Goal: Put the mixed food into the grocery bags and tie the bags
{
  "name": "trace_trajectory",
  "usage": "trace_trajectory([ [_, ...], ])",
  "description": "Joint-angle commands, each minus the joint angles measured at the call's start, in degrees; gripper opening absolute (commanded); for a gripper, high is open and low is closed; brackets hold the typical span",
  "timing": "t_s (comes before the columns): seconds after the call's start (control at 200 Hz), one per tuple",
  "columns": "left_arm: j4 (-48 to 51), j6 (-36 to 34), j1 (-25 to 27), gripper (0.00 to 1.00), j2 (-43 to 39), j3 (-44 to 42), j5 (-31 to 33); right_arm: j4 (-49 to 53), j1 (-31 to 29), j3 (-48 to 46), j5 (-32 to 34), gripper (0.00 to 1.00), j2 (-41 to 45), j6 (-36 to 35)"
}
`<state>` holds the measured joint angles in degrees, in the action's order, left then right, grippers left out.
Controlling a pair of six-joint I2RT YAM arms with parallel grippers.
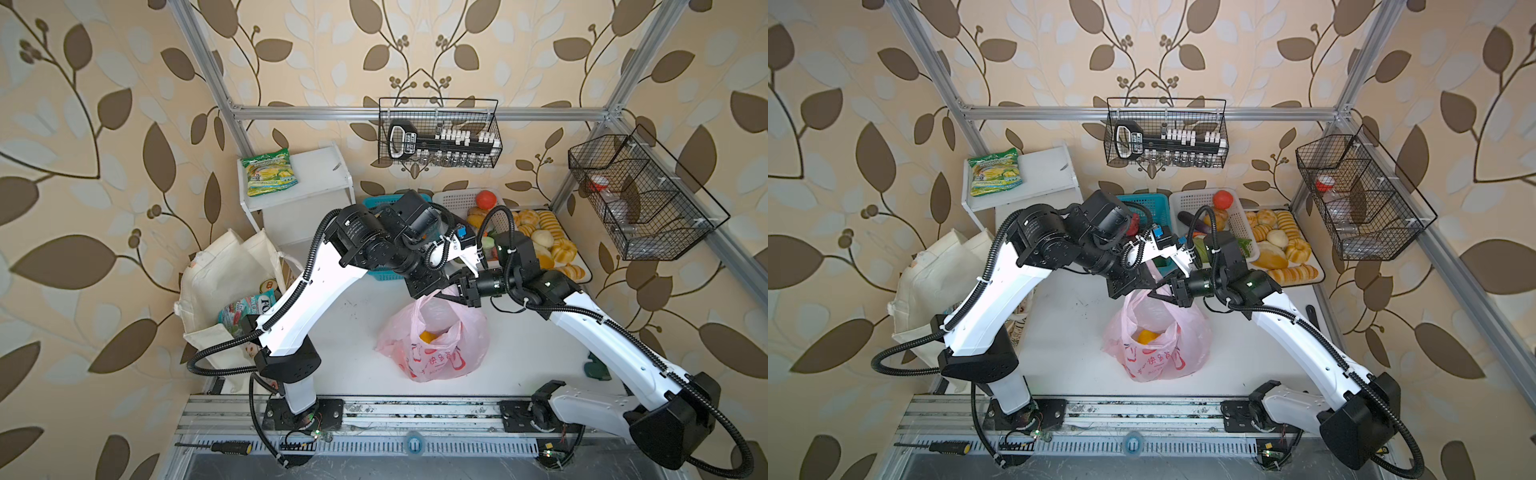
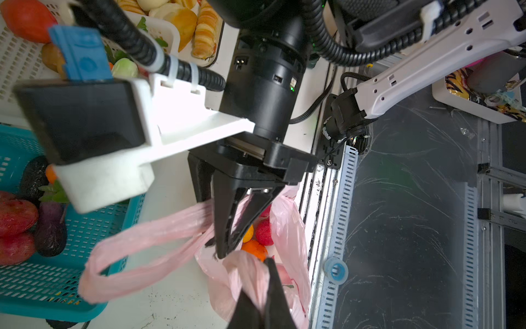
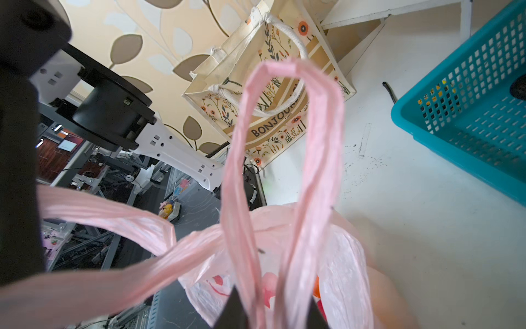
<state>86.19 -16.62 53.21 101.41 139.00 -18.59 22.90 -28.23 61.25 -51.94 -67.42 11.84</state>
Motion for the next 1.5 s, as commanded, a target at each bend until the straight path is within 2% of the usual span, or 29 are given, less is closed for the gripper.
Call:
trace_trajectory([
  [0.0,-1.3,-1.7,0.1,0.00,0.5,1.8,-0.5,-1.4,0.7,-0.5,-2.3,0.33,2.3,-0.7],
  [0.195,-2.3,-1.8,0.1,0.00,1.9,2.9,-1.4,-1.3,3.5,-2.9,-1.6,0.53,6.3,-1.4],
  [0.27,-2.0,-1.6,0.1,0.00,3.0,3.9,-2.2,-0.5,4.3,-3.5,-0.5,0.66,7.8,-2.5],
  [0.385,-1.3,-1.8,0.1,0.00,4.3,5.6,-3.9,-0.1,6.8,-5.0,1.0,0.73,9.9,-2.9],
  [0.565,-1.2,-1.4,0.1,0.00,4.8,5.5,-4.7,-4.1,10.6,-9.0,3.6,0.81,15.1,-0.9],
  [0.835,-1.3,-1.5,0.1,0.00,5.3,5.5,-5.6,-7.2,14.3,-12.3,12.0,0.82,21.8,1.2],
  [0.99,-1.5,-1.4,0.1,0.00,5.3,5.4,-5.9,-7.5,14.3,-13.3,8.4,0.81,22.0,-0.4],
  [1.055,-1.7,-1.3,0.1,0.00,5.3,5.6,-5.9,-7.6,14.3,-14.1,8.9,0.81,21.5,-1.5],
  [1.1,-1.6,-1.2,0.1,0.00,5.2,5.6,-6.2,-8.2,14.3,-15.0,12.1,0.81,21.7,-2.7],
  [1.16,-1.7,-1.0,0.1,0.00,5.3,5.6,-6.7,-10.7,13.7,-17.1,20.9,0.81,22.2,-2.9],
  [1.19,-1.7,-0.9,0.1,0.00,5.3,5.6,-6.9,-11.6,12.9,-17.6,24.3,0.88,22.5,-3.5],
  [1.295,-1.6,-0.5,0.1,0.00,5.5,5.6,-6.8,-13.5,9.4,-18.4,25.6,0.90,23.3,-8.9],
  [1.345,-1.4,-0.5,0.1,0.00,5.5,5.5,-6.5,-13.7,6.6,-18.8,28.9,0.90,23.7,-10.6],
  [1.41,-1.5,-0.4,0.1,0.00,5.5,5.6,-6.5,-14.4,1.7,-19.6,37.0,0.91,24.3,-13.1],
  [1.495,-1.6,-0.1,0.1,0.00,5.4,5.7,-6.7,-18.4,-4.3,-21.9,54.4,0.90,24.1,-15.5],
])
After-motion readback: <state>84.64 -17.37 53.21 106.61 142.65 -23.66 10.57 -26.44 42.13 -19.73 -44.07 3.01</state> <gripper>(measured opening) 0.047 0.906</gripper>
